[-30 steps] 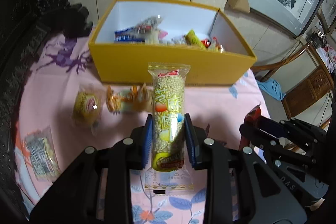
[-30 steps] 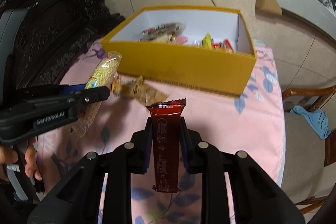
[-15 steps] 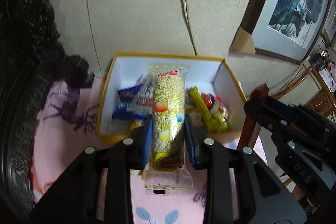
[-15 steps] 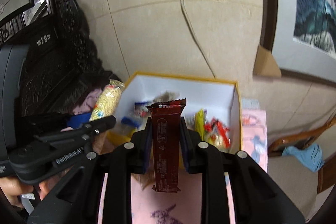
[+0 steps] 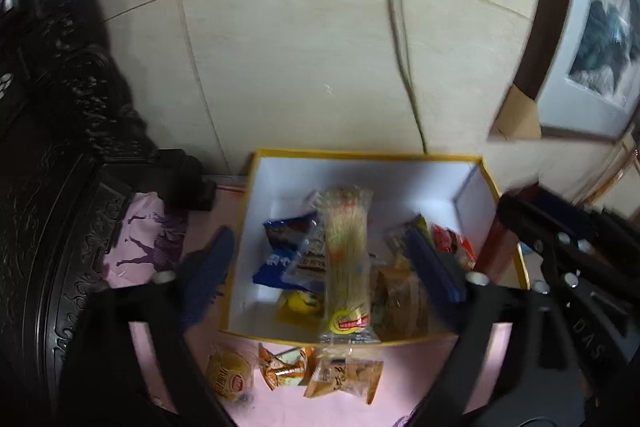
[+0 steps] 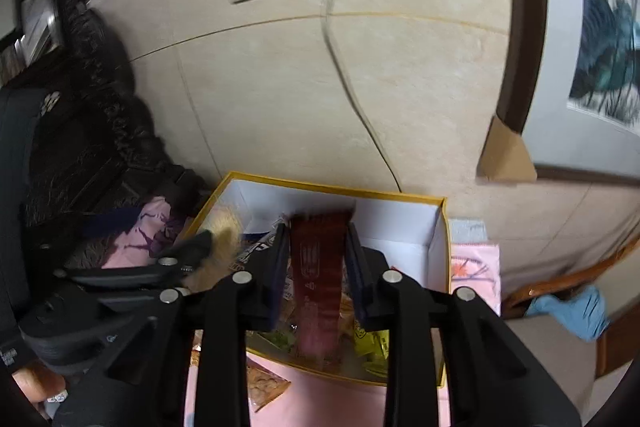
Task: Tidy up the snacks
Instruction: 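Carry the red bar and rice bar over the yellow box and release, then move both open grippers back to the remaining snacks on the table, then grasp the yellow bread pack with the left gripper while the right gripper grasps the brown pastry bag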
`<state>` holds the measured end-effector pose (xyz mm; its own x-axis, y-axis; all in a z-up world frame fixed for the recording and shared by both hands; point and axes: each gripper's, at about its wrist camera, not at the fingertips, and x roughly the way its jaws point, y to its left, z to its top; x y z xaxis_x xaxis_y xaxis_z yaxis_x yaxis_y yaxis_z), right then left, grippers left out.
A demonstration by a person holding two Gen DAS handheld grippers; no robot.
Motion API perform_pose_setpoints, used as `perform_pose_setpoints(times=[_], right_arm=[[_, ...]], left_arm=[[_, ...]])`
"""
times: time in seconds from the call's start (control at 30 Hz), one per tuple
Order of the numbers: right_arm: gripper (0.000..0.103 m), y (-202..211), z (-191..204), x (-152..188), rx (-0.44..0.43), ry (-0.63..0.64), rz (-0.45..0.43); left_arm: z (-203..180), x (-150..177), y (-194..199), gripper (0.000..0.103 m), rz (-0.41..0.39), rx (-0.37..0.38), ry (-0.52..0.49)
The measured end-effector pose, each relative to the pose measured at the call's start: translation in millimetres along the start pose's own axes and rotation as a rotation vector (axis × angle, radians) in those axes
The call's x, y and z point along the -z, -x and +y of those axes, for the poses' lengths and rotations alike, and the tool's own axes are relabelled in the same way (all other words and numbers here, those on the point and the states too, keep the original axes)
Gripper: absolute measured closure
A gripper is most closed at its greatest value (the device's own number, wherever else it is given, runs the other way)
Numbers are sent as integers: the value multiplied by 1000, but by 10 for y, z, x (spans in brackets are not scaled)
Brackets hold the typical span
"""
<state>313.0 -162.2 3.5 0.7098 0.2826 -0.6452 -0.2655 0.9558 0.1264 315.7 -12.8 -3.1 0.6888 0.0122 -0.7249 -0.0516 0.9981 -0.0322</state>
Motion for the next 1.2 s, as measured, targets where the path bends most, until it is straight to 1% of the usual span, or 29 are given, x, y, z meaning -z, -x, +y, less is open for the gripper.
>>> perform_pose_setpoints(times=[0.03,0.1,0.17,0.23,0.33,0.37,0.47,0.53,0.6,0.73,0.83,1.0,1.07,1.2], right_arm=[[72,-12,-30,2,-4,-13,8],[71,-12,-52,41,0,-5,11],[71,-33,-63,83,-7,-9,30],[71,-30,-64,148,-26,-18,47],[70,4,5,259,-61,7,62],[70,25,46,334,-80,22,72],[61,55,149,562,-144,49,112],[58,58,219,730,-188,75,138],[44,13,336,964,-235,130,178],[43,-206,554,1332,-309,226,238],[43,-428,690,1515,-310,309,264],[43,-778,848,1687,-302,421,310],[43,-873,897,1729,-294,466,323],[43,-1089,985,1836,-237,529,338]], left_arm=[[44,-5,17,11,-5,17,13],[103,10,36,11,-12,1,14],[170,51,39,11,-4,5,28],[233,100,52,11,3,8,52],[326,228,94,11,11,11,65],[361,293,111,11,16,5,63],[469,509,150,11,41,-11,63],[602,717,156,11,65,-28,75],[735,928,143,11,92,-50,91],[1027,1391,84,11,177,-73,145],[1211,1678,103,11,218,-87,179],[1330,2040,215,11,261,-107,175],[1358,2115,236,11,269,-109,172],[1404,2170,196,11,279,-102,179]])
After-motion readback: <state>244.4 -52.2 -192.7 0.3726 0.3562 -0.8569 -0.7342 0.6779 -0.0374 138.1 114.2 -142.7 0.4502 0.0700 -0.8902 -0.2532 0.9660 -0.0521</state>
